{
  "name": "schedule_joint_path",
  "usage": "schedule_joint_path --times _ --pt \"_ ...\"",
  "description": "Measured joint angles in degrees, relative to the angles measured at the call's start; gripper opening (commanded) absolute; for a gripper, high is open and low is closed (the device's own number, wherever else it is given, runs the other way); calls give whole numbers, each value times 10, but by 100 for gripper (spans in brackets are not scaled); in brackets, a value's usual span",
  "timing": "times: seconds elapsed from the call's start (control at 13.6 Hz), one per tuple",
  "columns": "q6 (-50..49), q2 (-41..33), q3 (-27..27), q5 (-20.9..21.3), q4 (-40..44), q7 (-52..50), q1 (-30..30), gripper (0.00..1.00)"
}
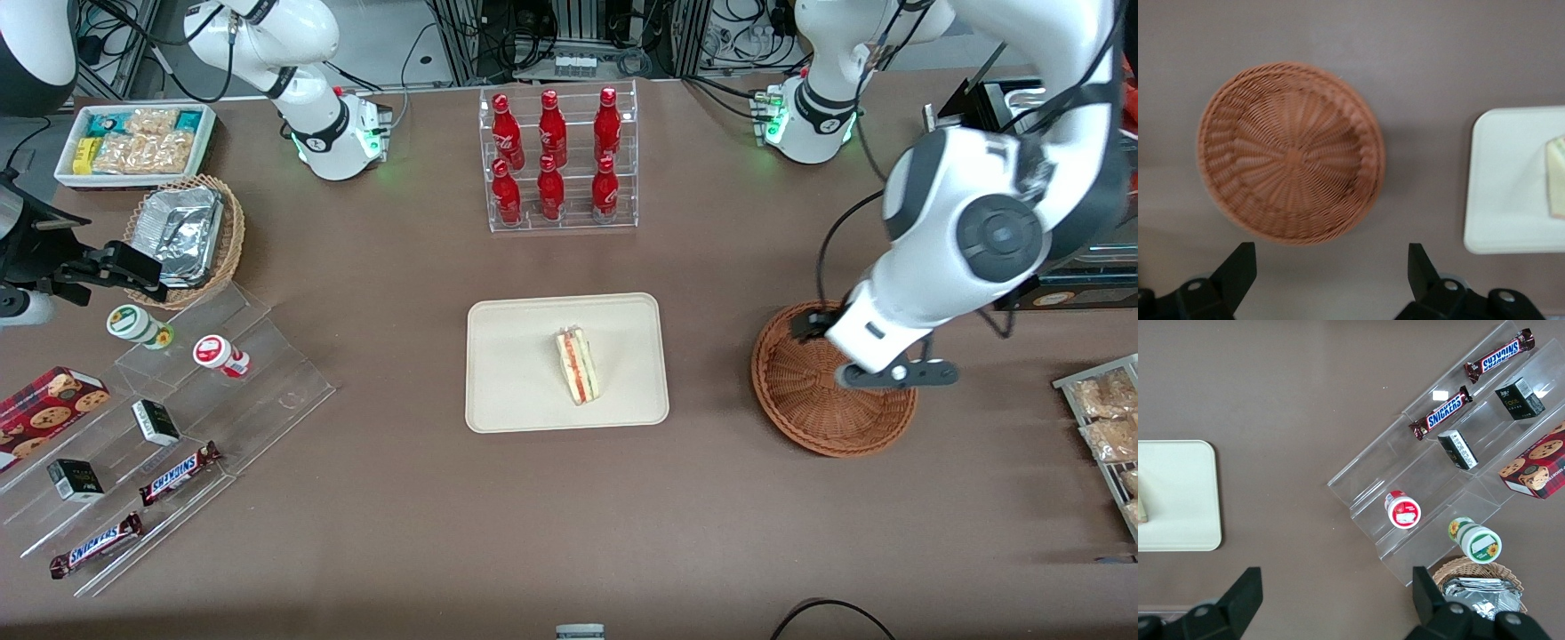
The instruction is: Place sandwich from basket to tray
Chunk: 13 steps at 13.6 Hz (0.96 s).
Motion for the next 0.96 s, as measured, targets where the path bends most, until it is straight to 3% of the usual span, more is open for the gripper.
schedule_joint_path --times 0.37,0.96 --pt "-93 -63 0 -1 -8 119 76 100" --pt "-201 -127 1 -2 22 178 119 100"
